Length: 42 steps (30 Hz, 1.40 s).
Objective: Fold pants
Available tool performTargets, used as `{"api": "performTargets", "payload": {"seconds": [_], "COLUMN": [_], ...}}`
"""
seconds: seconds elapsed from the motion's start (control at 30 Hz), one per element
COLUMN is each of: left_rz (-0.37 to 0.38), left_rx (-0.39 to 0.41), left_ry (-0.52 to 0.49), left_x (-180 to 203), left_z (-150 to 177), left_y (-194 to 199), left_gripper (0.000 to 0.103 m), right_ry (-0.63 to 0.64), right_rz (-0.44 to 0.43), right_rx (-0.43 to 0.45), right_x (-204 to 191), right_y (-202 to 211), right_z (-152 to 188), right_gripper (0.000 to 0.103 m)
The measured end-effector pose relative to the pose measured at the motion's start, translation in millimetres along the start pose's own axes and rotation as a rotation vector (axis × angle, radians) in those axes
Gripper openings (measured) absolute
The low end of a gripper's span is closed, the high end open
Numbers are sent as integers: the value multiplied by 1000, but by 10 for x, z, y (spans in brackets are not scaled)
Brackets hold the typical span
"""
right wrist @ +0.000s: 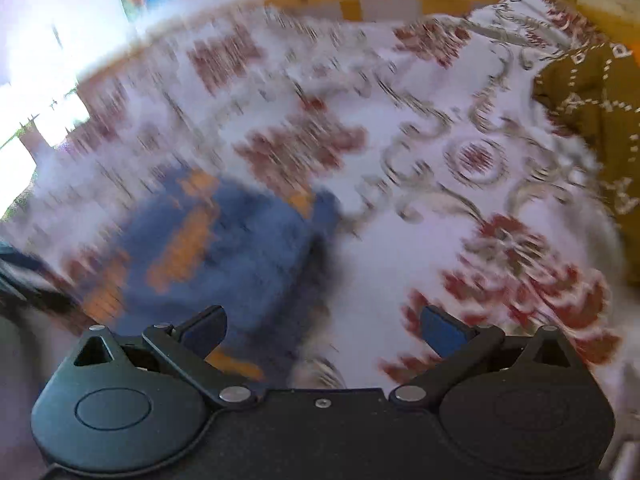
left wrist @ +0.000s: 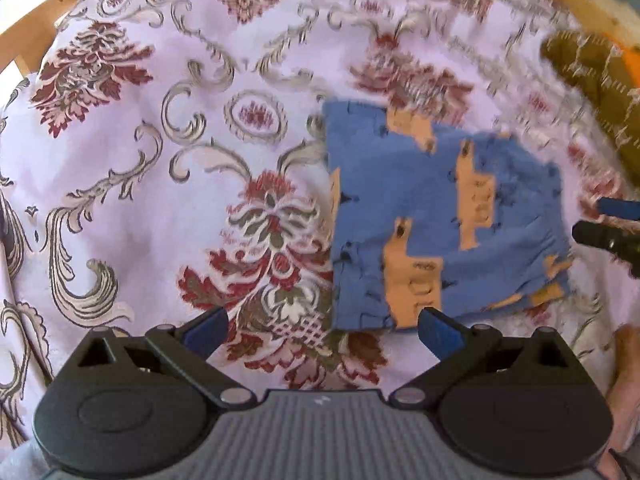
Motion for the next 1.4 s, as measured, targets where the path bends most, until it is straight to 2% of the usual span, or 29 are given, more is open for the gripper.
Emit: {"api": "performTargets", "payload": {"seconds": [0.03, 0.1, 0.2, 0.23, 0.4, 0.47, 0.53, 0.6, 0.67, 0.73, 0.8, 0.93, 1.1, 1.17, 1.27, 1.3, 1.33, 1.4], "left_rz": [-21, -38, 2, 28, 191, 196, 179, 161, 170, 202, 225, 279, 308, 308, 284, 278, 279, 312], "left_rx": [-27, -64, -20, 0, 90, 98, 143, 187, 197, 163, 91, -43, -50, -45, -4, 13, 25, 44], "left_ry": [-4, -12, 2, 16, 137, 145, 116, 87, 67, 73, 81, 135, 185, 186, 175, 173, 175, 184], "left_x": [14, 41, 12, -10, -230, -266, -257, -233, -197, -186, -165, -227, -298, -309, -318, -326, -326, -334], "left_z": [1, 0, 19, 14, -175, -334, -486, -604, -631, -572, -524, -496, -482, -478, -493, -502, -517, -541], "left_y": [-53, -123, -41, -2, 111, 78, 20, -86, -227, -376, -496, -723, -766, -759, -696, -666, -645, -624], "left_gripper": [103, 103, 103, 103, 103, 103, 103, 103, 103, 103, 103, 103, 103, 103, 103, 103, 103, 102], "right_ry": [33, 51, 70, 64, -51, -76, -100, -138, -164, -152, -154, -251, -335, -330, -320, -319, -326, -341], "right_rz": [46, 63, 87, 71, -192, -290, -368, -423, -454, -453, -453, -511, -563, -546, -498, -493, -494, -479], "right_rx": [-19, -24, 2, 28, 97, 99, 76, 39, 5, -24, -35, -36, -15, -8, 0, 3, -2, -14], "right_x": [-30, -43, -1, 18, 200, 235, 268, 278, 287, 249, 235, 316, 420, 414, 382, 378, 383, 389], "right_y": [-45, -51, 67, 139, 251, 208, 113, 3, -68, -138, -185, -335, -382, -381, -385, -381, -395, -431], "right_z": [52, 101, 102, 79, -116, -165, -175, -150, -97, -46, -20, -18, -1, 4, 19, 27, 46, 68], "right_gripper": [102, 102, 102, 102, 102, 102, 102, 102, 102, 102, 102, 102, 102, 98, 86, 74, 57, 47]}}
Point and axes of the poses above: each gripper's, at about its wrist camera, not at the fingertips, and y roughly against the way its jaws point, x to its right, z to its underside, the point moved 2 cm from there along -y, roughly the way its jaws point, and after that the axes turned 4 degrees about x, right-handed, at the moved point
